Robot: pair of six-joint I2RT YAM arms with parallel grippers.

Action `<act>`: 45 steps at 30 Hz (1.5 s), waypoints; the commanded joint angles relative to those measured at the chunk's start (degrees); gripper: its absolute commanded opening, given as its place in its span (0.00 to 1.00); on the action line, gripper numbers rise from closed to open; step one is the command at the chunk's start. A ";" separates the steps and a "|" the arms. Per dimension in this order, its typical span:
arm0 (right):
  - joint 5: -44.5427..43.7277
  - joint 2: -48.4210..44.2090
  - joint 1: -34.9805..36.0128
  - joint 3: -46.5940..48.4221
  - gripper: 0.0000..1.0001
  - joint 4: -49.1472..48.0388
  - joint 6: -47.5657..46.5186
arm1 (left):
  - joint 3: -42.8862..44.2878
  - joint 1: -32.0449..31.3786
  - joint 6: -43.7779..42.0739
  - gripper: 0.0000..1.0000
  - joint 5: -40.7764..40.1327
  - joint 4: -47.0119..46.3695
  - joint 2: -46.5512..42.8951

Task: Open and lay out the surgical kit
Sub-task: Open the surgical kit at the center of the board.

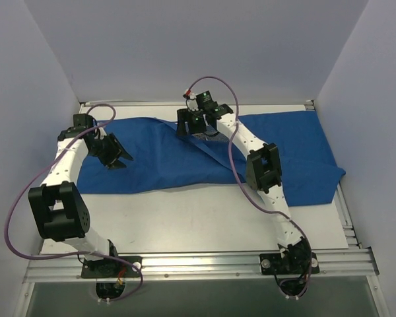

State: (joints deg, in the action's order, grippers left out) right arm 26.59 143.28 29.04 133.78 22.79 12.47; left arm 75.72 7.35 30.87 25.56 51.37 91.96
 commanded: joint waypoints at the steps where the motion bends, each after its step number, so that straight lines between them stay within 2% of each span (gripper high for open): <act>1: 2.59 1.20 1.11 2.80 0.63 -1.61 1.15 | 1.27 0.38 0.15 0.51 1.07 -1.72 0.93; 4: 1.72 1.91 1.64 3.16 0.59 -1.17 0.72 | 1.79 0.29 1.12 0.51 0.81 -1.19 1.73; 7: 0.92 2.26 2.08 3.07 0.46 -1.25 0.71 | 2.23 0.29 1.47 0.51 0.89 -1.10 1.64; 9: -0.04 2.44 2.34 2.89 0.34 -1.60 0.54 | 2.41 0.29 1.47 0.51 0.46 -0.58 1.64; 10: -0.57 2.53 2.86 3.42 0.24 -1.52 0.63 | 2.50 0.38 1.30 0.51 0.11 0.04 1.64; 11: -1.79 2.35 3.04 3.77 0.08 -0.99 0.63 | 2.76 0.29 1.30 0.51 -0.51 0.56 1.55; 13: -1.89 0.87 4.18 3.95 0.00 -0.99 0.54 | 3.29 0.38 1.38 0.51 -4.79 2.84 0.85; 17: -0.84 -4.40 7.87 0.54 0.00 0.06 -0.16 | 5.31 0.38 2.17 0.51 -13.94 6.54 -1.61; 21: 0.48 -13.09 13.58 -9.57 0.00 1.20 -0.25 | 9.34 1.34 2.61 0.54 -17.30 8.83 -2.75; 23: -1.00 -15.74 17.95 -15.78 0.00 3.66 -1.04 | 9.97 1.96 2.70 0.56 -16.43 9.09 -2.58; 25: -4.61 -20.83 20.87 -21.33 0.00 2.54 -1.22 | 9.27 2.31 3.23 0.61 -15.63 8.22 -2.84; 26: -5.40 -22.68 23.06 -27.19 0.00 1.48 -0.61 | 8.48 2.40 3.23 0.64 -13.63 7.43 -2.93; 27: -6.45 -26.18 23.87 -29.86 0.00 0.17 1.22 | 7.08 2.40 3.14 0.68 -12.22 5.94 -2.67; 30: -9.53 -30.41 25.54 -35.32 0.00 -2.22 3.70 | 5.49 2.40 3.84 0.69 -9.93 4.80 -1.53; 33: -12.43 -33.67 26.42 -38.83 0.00 -3.36 5.02 | 3.29 2.31 4.54 0.70 -6.24 0.50 -0.39; 34: -12.18 -34.29 26.42 -39.81 0.00 -4.41 6.41 | 3.46 2.40 5.24 0.75 -5.70 0.13 0.23; 37: -11.56 -35.53 26.60 -41.92 0.00 -4.50 7.39 | 4.60 1.88 5.69 0.76 -3.94 -1.36 2.69; 39: -10.68 -36.84 26.68 -43.42 0.03 -5.47 8.36 | 6.01 1.52 5.60 0.76 -5.34 -0.23 4.27; 40: -10.77 -37.20 26.60 -44.82 0.08 -6.34 8.80 | 6.19 1.44 5.51 0.76 -6.30 0.65 4.63; 41: -10.94 -37.37 26.42 -45.18 0.09 -6.70 9.24 | 6.19 1.43 5.69 0.76 -6.92 1.61 4.72; 45: -10.68 -35.89 26.07 -43.69 0.11 -6.62 8.01 | 2.68 1.17 7.62 0.76 -4.73 -3.64 5.15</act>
State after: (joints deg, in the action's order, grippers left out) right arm 15.84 109.51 55.20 89.17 16.64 20.12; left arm 78.74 8.91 36.73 19.16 52.36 97.23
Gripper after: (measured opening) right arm 0.112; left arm 0.760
